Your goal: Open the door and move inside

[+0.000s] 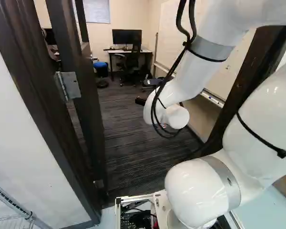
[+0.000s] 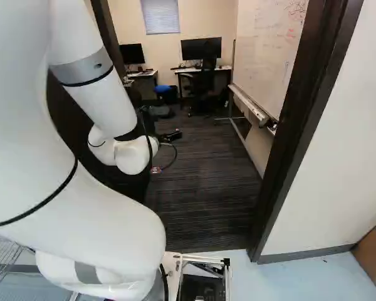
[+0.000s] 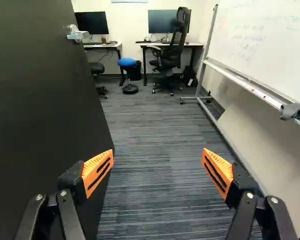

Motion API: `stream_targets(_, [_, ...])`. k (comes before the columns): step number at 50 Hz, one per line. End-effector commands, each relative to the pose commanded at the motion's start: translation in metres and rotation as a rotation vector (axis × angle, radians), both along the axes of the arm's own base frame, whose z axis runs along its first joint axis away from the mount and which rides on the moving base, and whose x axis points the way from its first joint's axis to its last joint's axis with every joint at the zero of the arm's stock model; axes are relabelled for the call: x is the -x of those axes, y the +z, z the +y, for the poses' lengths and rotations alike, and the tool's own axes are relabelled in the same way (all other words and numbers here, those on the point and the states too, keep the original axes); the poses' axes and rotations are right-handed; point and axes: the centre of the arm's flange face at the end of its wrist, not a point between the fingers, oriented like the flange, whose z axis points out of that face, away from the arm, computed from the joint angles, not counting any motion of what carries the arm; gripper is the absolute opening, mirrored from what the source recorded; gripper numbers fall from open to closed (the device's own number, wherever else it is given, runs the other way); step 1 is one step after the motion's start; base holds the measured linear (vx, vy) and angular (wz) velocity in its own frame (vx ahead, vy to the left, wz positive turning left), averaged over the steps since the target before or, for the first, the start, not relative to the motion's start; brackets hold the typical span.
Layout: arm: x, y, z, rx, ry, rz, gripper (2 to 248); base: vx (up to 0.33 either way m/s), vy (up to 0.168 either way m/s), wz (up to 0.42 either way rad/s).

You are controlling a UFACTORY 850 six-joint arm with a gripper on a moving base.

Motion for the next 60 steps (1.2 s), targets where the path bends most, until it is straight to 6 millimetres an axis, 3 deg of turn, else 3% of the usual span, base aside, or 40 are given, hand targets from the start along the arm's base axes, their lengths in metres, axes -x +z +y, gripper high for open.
stream_targets(31, [0.041, -0.010, -0.027, 0.010, -0.067, 0.029, 247, 0.000, 0.000, 0.000])
stream_targets(60, [0.046, -0.012, -0.030, 0.011, -0.076, 0.033, 247, 0.000, 0.000, 0.000])
